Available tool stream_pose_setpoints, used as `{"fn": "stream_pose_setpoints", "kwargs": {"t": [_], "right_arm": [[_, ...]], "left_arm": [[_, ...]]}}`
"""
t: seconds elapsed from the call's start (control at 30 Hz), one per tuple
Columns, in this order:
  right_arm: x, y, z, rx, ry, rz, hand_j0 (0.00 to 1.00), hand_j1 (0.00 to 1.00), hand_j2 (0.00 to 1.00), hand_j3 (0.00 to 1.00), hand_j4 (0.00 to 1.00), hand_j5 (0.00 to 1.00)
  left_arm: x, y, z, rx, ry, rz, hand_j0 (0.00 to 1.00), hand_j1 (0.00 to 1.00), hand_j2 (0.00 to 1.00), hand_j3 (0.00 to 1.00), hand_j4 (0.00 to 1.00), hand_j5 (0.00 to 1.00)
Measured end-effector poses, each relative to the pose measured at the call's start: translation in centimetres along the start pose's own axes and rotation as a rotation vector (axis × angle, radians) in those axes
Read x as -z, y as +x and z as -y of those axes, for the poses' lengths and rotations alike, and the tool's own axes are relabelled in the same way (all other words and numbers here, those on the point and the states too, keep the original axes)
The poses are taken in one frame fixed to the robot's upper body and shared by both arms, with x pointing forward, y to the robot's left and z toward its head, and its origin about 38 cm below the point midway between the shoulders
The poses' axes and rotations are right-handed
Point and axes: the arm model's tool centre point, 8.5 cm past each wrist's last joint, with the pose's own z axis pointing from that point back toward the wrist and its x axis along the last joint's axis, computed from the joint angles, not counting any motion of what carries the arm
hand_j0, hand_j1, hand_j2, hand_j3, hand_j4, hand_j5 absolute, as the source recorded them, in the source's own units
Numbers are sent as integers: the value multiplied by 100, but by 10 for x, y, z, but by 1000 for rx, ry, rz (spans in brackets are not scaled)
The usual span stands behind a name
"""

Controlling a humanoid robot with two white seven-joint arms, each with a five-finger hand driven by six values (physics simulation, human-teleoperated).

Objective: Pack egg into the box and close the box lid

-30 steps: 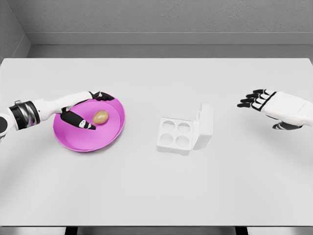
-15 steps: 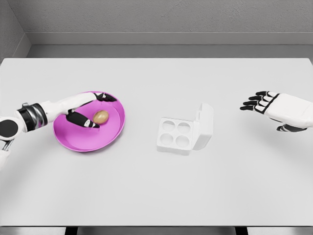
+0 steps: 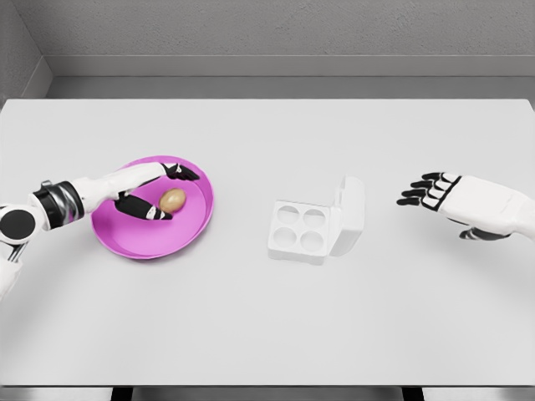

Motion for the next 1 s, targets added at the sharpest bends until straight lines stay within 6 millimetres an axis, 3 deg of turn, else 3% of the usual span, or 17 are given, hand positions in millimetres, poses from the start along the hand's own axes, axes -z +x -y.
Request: {"fn": "stream_pose_setpoints", "kwargs": {"t": [0.37,0.83,1.0], "right_arm": [[2,5,-5,6,6,12,100,100,100,100,100,100],[9,13,-2,5,-14,38,100,100,100,100,100,100],[9,13,-2,6,-15,38,100,100,100,100,100,100]], "left_arm": [[4,-5,4,-5,-3,-17,79,79,79,79,79,79],[7,-4,10,1,-13,-16,64,64,64,64,64,64],[7,-4,9,1,-12,-15,51,51,51,51,51,51]]}}
